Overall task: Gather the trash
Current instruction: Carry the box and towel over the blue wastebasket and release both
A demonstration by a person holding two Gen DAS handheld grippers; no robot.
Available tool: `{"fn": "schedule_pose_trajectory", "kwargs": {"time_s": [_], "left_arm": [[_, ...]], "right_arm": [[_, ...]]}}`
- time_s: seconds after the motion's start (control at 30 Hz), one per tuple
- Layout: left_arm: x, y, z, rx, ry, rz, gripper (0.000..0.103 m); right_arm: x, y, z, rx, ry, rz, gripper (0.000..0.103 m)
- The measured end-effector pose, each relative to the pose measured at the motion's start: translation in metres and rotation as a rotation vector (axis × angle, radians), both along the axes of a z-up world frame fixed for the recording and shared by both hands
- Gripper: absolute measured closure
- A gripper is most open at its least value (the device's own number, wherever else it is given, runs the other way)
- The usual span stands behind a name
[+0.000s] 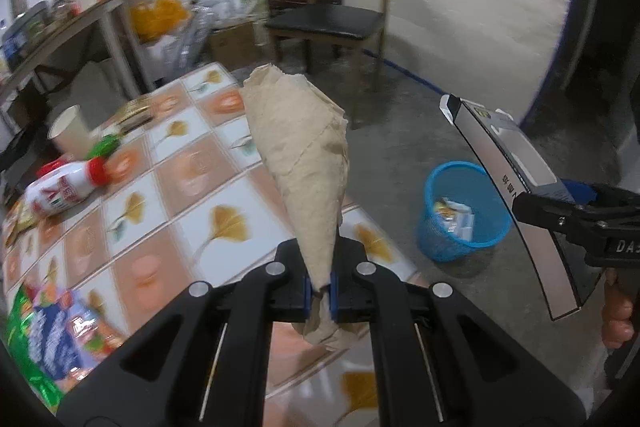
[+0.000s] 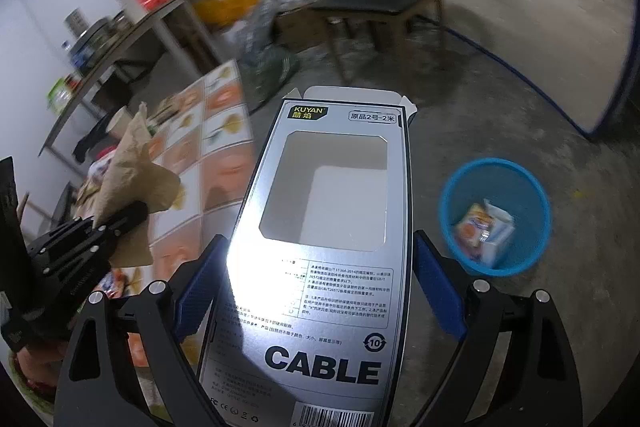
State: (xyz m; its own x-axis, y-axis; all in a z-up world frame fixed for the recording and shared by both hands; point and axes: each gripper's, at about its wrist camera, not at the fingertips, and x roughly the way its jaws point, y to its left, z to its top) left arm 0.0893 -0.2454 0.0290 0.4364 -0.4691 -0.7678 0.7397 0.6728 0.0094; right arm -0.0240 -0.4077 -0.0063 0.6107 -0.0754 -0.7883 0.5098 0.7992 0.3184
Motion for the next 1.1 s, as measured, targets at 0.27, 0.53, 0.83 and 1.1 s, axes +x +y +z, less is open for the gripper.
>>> {"fn": "schedule_pose_trajectory", "kwargs": {"time_s": [0.27, 0.53, 0.83, 1.1], "left_arm": [[-0.007, -0.074, -0.012, -0.056, 0.168, -0.168, 0.099], [-0.010, -0.166, -0.057, -0.058, 0.500, -0.279, 0.099], [-0.020, -0.245, -0.131, 0.020, 0.722, -0.278, 0.098], [0.000, -0.290, -0.176, -0.005, 0.762, -0.171, 0.046]], "right_arm": [[-0.063, -0.078, -0.024, 0.138, -0.027, -0.204, 0.015], [-0.111, -0.148, -0.069, 0.364, -0.106, -0.374, 0.015], [-0.107, -0.213, -0.132, 0.578, -0.171, -0.445, 0.015], [-0.085, -0.267, -0.183, 0.603, -0.161, -0.538, 0.011]]}}
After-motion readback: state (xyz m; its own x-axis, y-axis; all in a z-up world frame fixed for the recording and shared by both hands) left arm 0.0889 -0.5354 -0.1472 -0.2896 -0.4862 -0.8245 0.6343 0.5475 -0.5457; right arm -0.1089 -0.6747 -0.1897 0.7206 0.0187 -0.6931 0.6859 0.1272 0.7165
